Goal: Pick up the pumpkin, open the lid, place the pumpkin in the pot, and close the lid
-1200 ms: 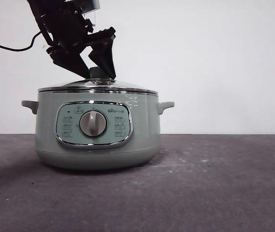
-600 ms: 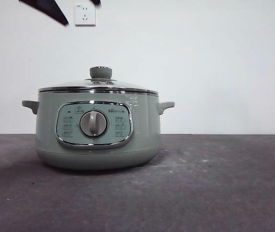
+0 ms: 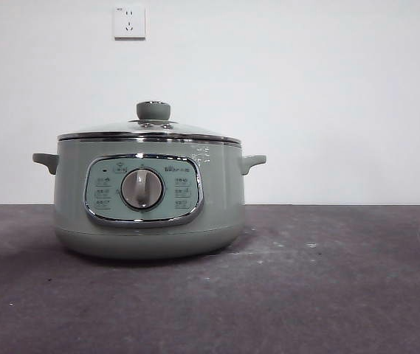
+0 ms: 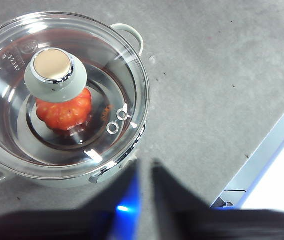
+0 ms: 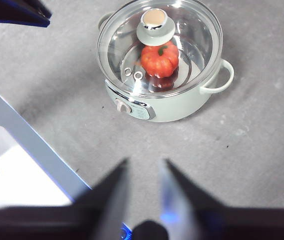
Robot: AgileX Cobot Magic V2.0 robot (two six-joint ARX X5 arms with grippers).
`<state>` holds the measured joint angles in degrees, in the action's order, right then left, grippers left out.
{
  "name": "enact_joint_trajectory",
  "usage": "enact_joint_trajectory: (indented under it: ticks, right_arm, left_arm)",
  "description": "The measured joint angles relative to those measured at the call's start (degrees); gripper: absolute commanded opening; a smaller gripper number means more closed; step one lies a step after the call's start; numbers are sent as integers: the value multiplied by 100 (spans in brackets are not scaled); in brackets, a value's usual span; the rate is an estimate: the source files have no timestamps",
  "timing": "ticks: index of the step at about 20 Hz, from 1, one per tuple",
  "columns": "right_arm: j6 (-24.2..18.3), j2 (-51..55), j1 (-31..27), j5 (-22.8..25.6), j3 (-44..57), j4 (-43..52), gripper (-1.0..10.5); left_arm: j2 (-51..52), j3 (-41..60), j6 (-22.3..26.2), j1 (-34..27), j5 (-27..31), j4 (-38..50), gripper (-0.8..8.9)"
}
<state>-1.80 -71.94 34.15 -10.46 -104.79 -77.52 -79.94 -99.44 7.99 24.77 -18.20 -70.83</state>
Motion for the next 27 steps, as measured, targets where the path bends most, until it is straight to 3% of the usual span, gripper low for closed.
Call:
enact_joint_trajectory:
  ticks: [13,16,21,27]
  right_arm:
    - [79,0,-4,7,0,0,1]
    - [79,0,-4,7,0,0,1]
    - [81,2,-4,9,0,0,1]
    - [79,2,-4,13,0,0,1]
  left_arm:
    - [0,0,0,7,-4,-9,-4]
    - [28,0,0,-146,238,107,-4]
    - [820,330,2,-826,289,1888,-4]
    - [2798,3119,15,-2011,310,4898,-4]
